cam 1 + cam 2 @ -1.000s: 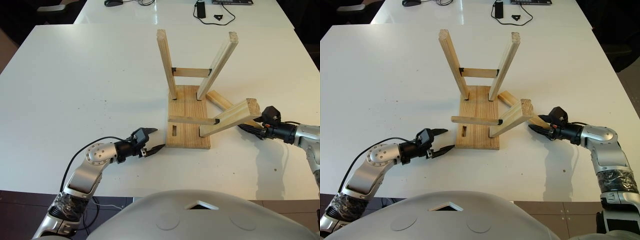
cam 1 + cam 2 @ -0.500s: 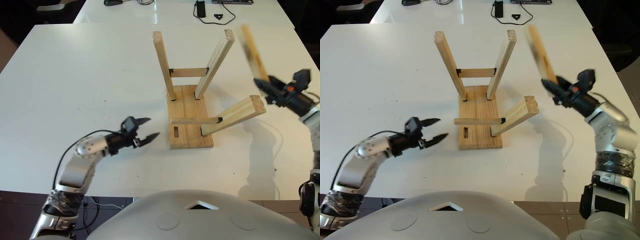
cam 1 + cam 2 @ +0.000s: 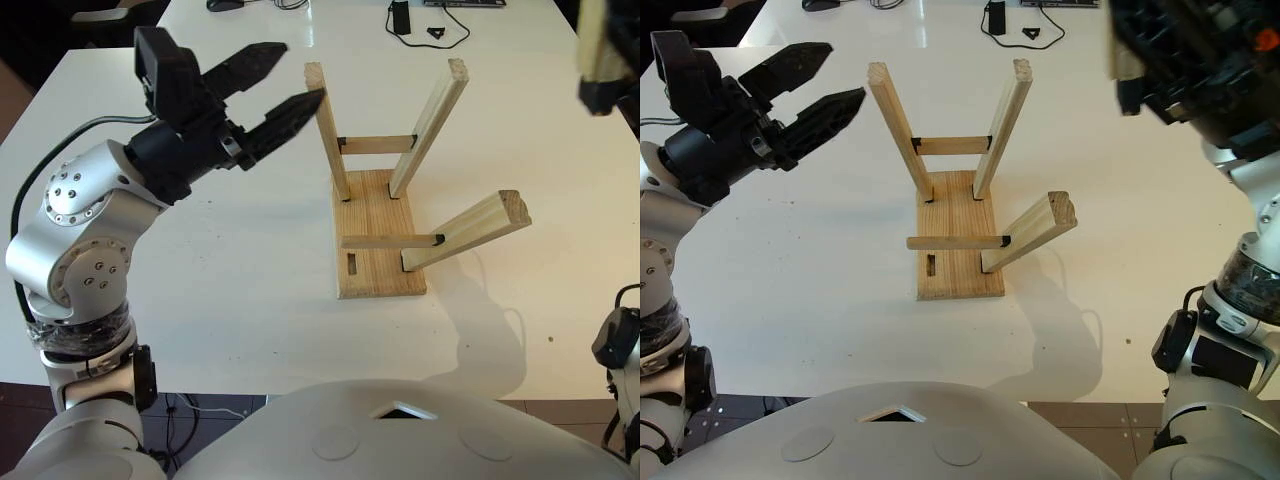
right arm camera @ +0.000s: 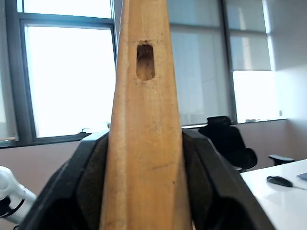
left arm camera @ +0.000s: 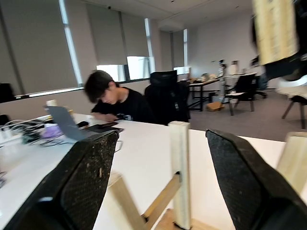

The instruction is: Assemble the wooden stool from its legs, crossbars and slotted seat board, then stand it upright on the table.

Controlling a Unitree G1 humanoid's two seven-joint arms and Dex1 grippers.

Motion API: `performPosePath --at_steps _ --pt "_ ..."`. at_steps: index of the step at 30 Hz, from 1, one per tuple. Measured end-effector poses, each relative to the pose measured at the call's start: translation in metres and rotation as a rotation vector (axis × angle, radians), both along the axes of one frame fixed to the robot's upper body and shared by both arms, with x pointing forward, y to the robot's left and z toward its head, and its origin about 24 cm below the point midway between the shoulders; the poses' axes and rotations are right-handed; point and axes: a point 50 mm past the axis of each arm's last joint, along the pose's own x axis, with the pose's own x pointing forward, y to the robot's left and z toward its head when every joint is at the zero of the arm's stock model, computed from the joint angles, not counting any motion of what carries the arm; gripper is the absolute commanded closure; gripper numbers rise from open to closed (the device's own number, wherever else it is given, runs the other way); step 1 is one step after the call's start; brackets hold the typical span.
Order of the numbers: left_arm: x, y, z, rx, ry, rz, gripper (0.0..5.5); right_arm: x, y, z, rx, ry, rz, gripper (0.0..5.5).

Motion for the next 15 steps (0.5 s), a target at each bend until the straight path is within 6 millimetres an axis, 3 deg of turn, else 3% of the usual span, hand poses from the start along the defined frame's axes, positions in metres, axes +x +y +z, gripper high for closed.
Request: performPosePath --at_steps 5,15 --pt "-0.01 -0.018 0.028 -0.058 -0.048 -0.191 2.14 0.005 0.018 -0.006 -0.151 -0.033 0.12 3.46" --pt "-0.009 -0.036 0.042 -0.12 -0.025 -0.27 2.14 0.01 0.025 -0.013 -0.286 -0.113 0.243 3.46"
